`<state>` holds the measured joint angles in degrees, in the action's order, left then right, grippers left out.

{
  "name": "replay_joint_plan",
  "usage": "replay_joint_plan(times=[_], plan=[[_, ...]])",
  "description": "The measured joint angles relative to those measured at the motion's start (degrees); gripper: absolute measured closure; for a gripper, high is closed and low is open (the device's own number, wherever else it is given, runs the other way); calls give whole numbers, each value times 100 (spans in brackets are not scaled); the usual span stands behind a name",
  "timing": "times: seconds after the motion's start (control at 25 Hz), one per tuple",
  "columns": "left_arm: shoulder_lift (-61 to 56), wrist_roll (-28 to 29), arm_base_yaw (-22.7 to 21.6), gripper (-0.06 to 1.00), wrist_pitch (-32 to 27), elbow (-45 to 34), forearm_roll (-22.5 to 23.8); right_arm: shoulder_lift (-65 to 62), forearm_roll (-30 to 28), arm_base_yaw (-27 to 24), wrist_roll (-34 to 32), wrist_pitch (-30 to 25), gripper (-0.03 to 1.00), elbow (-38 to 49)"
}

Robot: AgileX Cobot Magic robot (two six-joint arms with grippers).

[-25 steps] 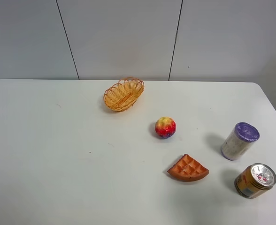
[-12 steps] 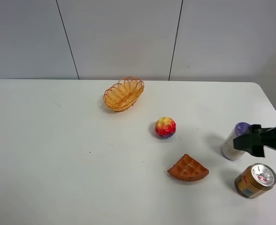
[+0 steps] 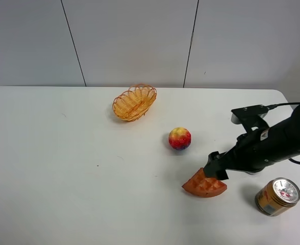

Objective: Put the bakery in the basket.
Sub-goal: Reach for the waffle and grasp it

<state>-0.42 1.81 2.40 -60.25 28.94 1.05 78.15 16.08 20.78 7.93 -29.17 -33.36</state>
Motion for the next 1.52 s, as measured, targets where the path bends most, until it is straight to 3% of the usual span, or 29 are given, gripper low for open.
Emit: replay_joint_plan(times=[0.36,0.72,1.52], plan=[[0,0,0,-5,0,0,5,1058,23,517,10,700,-2,-14],[0,0,0,-5,0,0,5,1768,29,558,-288,684,-2,-523],[0,0,0,-5,0,0,5,2062,40,681,-906,502,-2,-545]])
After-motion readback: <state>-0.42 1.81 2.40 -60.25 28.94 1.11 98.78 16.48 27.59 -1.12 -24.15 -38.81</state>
